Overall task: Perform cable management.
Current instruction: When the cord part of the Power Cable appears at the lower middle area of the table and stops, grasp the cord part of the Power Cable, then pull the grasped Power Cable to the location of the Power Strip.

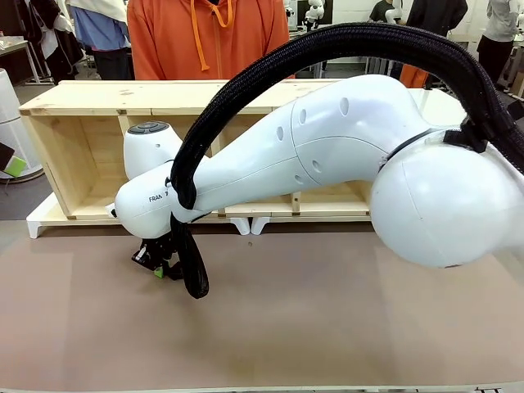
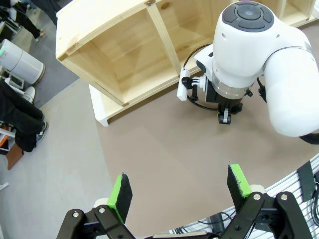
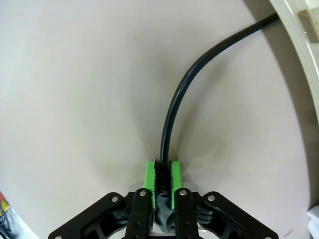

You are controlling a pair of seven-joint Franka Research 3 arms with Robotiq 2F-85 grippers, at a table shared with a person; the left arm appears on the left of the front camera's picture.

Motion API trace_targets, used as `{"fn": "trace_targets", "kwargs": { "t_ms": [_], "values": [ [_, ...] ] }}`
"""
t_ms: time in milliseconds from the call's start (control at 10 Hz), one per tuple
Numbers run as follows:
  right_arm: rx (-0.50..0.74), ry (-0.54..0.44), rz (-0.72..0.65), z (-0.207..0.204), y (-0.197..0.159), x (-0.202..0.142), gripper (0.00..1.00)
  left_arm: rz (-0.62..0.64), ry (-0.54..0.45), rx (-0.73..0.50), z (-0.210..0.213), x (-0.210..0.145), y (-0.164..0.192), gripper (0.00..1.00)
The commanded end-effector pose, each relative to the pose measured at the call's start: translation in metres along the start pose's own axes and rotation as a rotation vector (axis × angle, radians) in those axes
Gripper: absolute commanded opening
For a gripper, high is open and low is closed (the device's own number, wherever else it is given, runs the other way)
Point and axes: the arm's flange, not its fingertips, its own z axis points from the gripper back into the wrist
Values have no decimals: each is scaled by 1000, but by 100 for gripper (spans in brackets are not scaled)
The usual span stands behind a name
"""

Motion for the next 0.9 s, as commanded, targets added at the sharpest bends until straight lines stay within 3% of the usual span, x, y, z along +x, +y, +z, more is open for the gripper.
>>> {"fn": "trace_targets", "kwargs": {
  "t_ms": [0,800],
  "values": [
    [-23,12,-21,-6,6,2,0,-2,-10,-10,0,2,0,100],
    [0,0,0,0,0,0,0,-2,-10,-10,0,2,0,100]
  ]
}}
